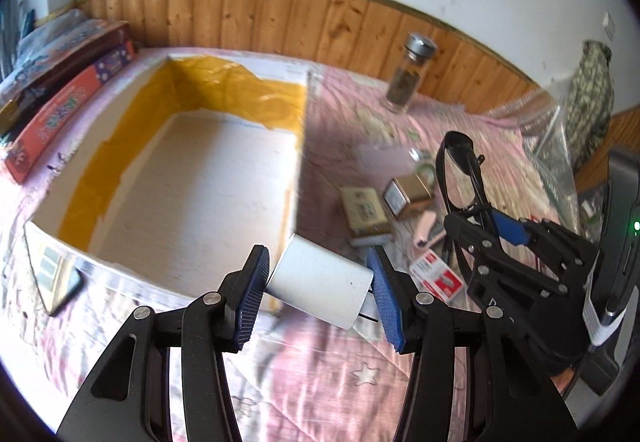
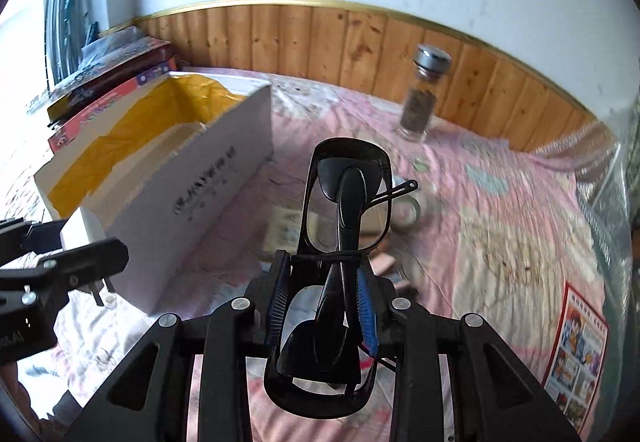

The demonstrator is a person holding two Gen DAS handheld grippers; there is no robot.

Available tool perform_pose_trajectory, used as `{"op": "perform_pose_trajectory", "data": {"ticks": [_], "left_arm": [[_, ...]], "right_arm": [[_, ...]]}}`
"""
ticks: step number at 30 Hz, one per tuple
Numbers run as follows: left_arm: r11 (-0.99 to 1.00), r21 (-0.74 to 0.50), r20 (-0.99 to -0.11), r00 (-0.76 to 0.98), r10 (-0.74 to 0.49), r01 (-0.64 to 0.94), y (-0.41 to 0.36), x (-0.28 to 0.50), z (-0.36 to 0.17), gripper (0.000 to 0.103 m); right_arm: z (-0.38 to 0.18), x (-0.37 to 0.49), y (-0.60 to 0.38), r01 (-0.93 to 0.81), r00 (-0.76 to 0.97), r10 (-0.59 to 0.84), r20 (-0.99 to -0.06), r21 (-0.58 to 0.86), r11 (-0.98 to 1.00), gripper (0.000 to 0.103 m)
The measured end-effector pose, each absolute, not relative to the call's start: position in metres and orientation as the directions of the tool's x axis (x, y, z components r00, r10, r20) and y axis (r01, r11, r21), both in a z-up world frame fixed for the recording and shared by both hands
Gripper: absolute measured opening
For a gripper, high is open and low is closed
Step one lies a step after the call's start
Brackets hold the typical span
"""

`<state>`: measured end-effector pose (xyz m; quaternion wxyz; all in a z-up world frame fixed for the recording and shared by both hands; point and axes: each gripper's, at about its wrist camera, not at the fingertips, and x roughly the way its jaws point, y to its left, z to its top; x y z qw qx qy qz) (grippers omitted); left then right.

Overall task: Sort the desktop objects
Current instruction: 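Lift and carry the charger and glasses with both tools over the yellow-lined box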

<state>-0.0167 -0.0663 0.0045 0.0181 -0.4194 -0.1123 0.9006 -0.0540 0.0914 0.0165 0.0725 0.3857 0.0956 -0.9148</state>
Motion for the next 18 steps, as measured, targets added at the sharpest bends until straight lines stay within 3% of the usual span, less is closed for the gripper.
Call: {"op": "perform_pose_trajectory", "data": {"ticks": [8, 18], "left_arm": [[-0.964, -0.236, -0.717, -0.692, 0.085, 0.126, -0.115, -0.014, 0.026, 0.052], [-0.937, -0.28, -0.736, -0.673, 0.069, 0.21, -0.166, -0.022, 0.022, 0.052]], "right_arm": [[0.043, -0.058, 0.036, 0.272, -0.722, -0.076, -0.688, -0.181, -0.945, 0.033], [0.064, -0.075, -0.019, 0.344, -0.735, -0.104, -0.67, -0.236, -0.909, 0.033]]}}
